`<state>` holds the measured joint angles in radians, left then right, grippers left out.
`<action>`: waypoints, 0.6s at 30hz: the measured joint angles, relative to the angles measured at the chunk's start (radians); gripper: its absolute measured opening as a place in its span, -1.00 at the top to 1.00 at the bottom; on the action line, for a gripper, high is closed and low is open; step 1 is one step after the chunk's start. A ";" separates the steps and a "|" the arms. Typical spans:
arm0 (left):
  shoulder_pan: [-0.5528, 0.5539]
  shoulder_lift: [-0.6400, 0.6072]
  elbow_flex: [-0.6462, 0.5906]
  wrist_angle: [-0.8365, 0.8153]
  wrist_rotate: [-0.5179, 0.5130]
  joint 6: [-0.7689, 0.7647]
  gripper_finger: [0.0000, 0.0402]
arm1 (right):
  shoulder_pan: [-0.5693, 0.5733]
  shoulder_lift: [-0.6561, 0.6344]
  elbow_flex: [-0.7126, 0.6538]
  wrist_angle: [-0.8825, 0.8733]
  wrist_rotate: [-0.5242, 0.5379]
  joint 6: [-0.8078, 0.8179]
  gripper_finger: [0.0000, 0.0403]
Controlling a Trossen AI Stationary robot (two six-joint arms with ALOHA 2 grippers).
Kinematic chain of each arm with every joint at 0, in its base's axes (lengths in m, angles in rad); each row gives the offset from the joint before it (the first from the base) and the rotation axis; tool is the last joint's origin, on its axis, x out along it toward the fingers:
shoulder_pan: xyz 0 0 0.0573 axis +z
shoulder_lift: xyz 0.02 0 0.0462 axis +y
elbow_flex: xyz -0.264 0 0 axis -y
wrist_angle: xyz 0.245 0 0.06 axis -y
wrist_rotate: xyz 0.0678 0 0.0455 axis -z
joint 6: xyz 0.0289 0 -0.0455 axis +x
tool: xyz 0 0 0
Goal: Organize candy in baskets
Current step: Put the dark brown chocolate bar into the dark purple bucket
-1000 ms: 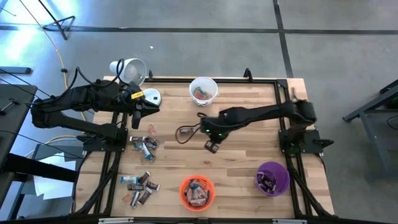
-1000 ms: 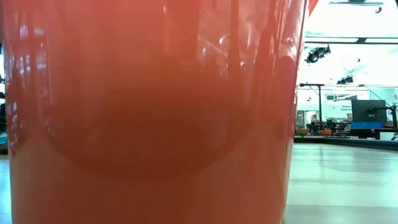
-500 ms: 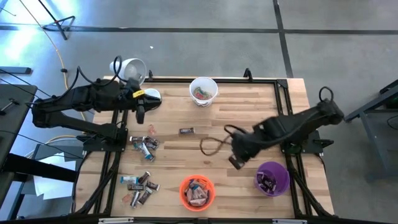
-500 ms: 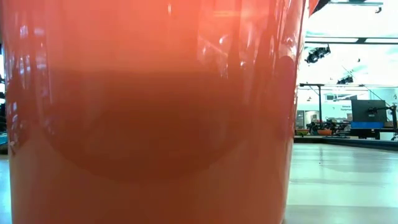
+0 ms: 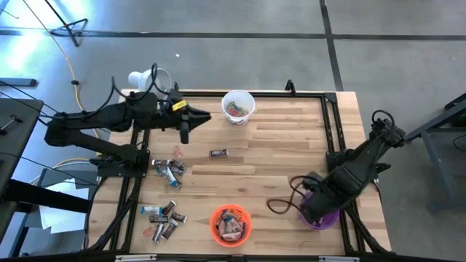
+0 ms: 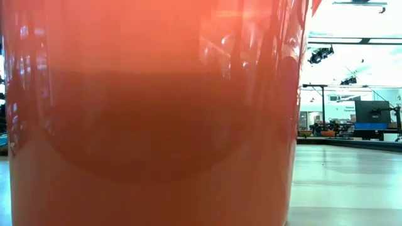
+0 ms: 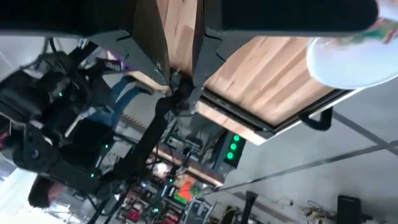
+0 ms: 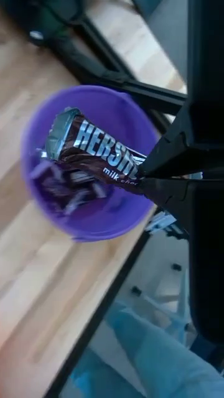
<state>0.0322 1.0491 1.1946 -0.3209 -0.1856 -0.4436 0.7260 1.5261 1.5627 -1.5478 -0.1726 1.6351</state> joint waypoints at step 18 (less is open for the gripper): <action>0.000 0.100 0.000 0.162 0.019 0.000 0.72 | 0.082 0.001 -0.122 0.004 -0.049 0.005 0.57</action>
<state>0.0322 1.1496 1.1943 -0.1586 -0.1668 -0.4437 0.8082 1.5269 1.4406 -1.5440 -0.2215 1.6398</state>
